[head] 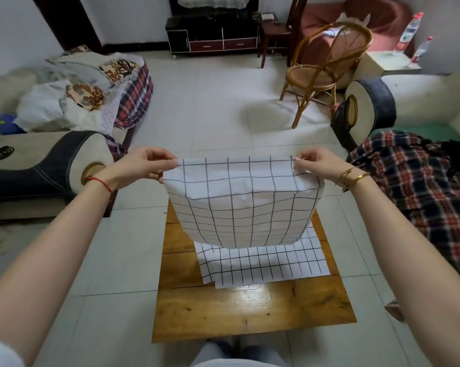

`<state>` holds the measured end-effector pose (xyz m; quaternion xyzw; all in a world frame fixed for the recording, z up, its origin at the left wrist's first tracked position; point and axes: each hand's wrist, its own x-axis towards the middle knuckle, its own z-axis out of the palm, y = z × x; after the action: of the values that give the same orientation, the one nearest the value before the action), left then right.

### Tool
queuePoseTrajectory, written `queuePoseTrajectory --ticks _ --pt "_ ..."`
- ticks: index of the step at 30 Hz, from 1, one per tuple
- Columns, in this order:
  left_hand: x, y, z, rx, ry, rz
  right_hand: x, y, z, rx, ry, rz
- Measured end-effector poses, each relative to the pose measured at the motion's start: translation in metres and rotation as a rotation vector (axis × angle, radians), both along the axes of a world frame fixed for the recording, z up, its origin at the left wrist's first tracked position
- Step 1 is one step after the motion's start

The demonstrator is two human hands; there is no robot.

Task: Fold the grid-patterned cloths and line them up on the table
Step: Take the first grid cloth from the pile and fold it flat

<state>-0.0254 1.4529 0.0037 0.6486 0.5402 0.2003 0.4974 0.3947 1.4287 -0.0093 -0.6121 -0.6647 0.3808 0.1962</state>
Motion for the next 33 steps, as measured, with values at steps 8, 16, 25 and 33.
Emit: queuePoseTrajectory --ticks 8,16,25,33 --pt "0.012 0.047 -0.073 0.176 0.088 0.178 -0.007 0.049 -0.071 0.089 -0.115 -0.136" --pt "0.023 0.103 -0.148 0.359 0.232 0.268 -0.010 0.097 -0.146 0.214 -0.223 -0.238" --pt "0.045 0.140 -0.196 0.449 0.294 0.279 0.000 0.134 -0.200 0.253 -0.351 -0.284" --pt "0.054 0.140 -0.220 0.402 0.273 0.231 0.011 0.139 -0.226 0.280 -0.401 -0.265"
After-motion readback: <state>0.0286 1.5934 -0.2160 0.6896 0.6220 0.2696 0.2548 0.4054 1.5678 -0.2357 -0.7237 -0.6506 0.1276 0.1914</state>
